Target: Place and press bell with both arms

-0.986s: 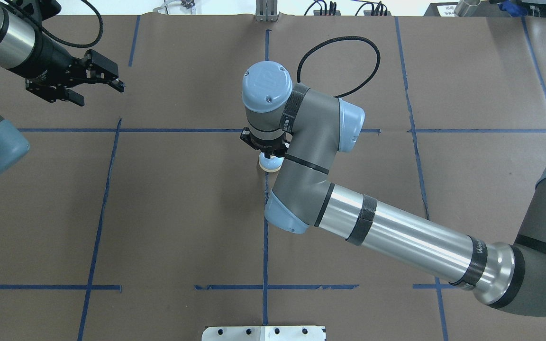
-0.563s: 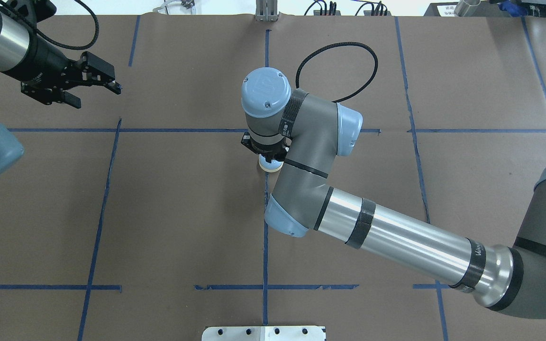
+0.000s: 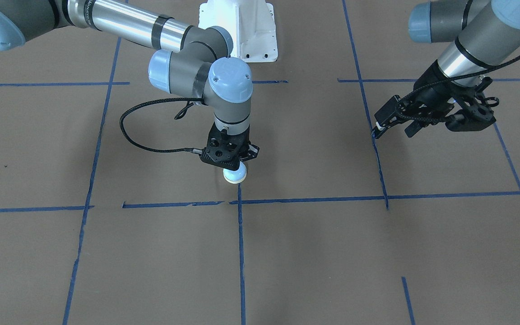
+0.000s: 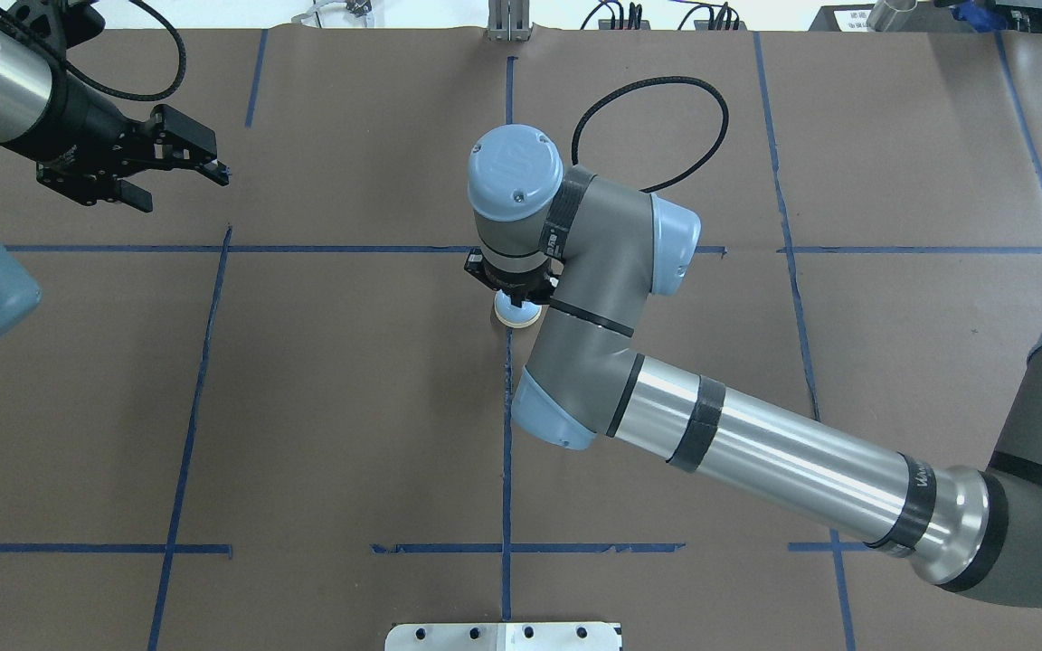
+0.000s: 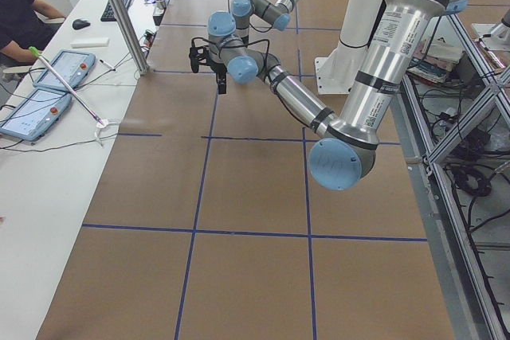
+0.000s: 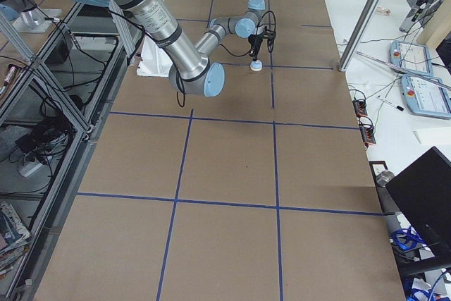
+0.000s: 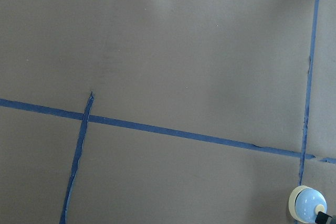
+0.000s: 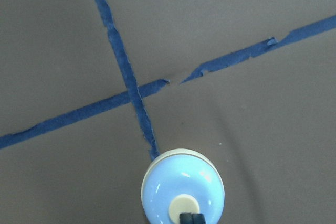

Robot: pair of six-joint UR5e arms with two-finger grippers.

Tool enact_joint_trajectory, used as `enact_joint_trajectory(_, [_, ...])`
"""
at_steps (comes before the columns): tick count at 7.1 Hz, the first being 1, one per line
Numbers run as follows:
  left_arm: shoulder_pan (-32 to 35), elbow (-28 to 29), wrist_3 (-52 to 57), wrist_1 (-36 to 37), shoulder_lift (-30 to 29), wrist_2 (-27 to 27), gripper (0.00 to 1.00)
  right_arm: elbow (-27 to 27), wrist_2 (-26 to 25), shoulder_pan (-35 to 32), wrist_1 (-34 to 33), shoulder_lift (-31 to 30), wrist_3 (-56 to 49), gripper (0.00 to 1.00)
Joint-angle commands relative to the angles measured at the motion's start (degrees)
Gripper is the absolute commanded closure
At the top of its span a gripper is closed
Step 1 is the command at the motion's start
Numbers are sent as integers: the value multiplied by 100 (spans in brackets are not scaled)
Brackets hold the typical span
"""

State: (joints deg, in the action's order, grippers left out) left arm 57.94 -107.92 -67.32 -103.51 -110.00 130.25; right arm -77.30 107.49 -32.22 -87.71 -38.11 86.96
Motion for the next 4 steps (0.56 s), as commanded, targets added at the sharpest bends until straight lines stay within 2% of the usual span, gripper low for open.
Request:
enact_joint_trajectory(1, [-11, 17, 0, 6, 5, 0, 0, -1262, 253, -405, 16, -929, -55, 100])
enact_joint_trajectory(2, [-11, 95, 35, -2, 13, -9, 0, -1914, 464, -660, 52, -1570, -709, 100])
enact_joint_trajectory(4, [41, 131, 690, 6, 293, -17, 0, -2655, 1209, -1493, 52, -2714, -1949, 98])
